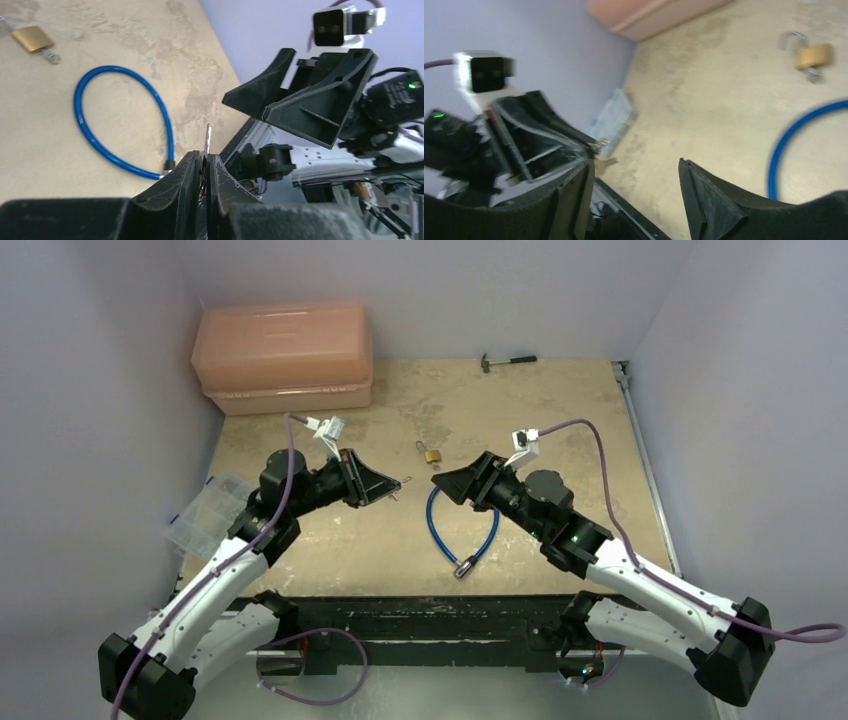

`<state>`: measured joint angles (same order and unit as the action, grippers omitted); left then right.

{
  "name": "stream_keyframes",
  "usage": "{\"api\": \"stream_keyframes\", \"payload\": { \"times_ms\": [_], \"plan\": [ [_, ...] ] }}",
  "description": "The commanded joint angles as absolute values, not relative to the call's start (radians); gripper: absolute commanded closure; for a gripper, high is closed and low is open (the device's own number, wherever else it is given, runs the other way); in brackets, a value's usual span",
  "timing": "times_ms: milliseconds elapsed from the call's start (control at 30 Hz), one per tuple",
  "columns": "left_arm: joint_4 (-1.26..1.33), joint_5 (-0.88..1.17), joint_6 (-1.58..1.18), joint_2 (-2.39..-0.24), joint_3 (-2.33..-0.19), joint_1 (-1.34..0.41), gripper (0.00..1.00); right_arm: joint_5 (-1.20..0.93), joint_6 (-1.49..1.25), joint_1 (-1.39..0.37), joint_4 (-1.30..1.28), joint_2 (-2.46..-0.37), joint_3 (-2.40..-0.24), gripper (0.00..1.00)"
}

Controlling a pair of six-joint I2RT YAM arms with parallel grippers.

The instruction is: Unlock with the key

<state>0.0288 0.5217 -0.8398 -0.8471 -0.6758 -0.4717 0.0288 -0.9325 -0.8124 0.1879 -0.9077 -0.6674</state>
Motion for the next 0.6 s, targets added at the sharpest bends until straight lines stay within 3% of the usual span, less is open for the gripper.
{"api": "stream_keyframes", "payload": {
  "times_ms": [0,233,433,567],
  "plan": [
    [-0.206,0.409,-0.684,-0.907,-0.794,-0.470,1.00,0.291,-0.960,-0.811,-0.139,-0.910,-0.737,0.28],
    [-0.384,0.234,-0.550,-0.977,-0.821,-0.478,1.00,0.346,-1.262,-0.820,-0.428,-1.027,-0.742,0.21],
    [-0.321,0.197,-0.524,-0.934,-0.723,-0.554,1.00,0.312,-1.411,-0.824,-0.488,-1.102,-0.701,0.23],
    [-0.349,0.236,-0.541,-0.967,-0.698,-0.565,1.00,0.301,-1.438,-0.827,-0.503,-1.158,-0.702,0.33]
  ]
}}
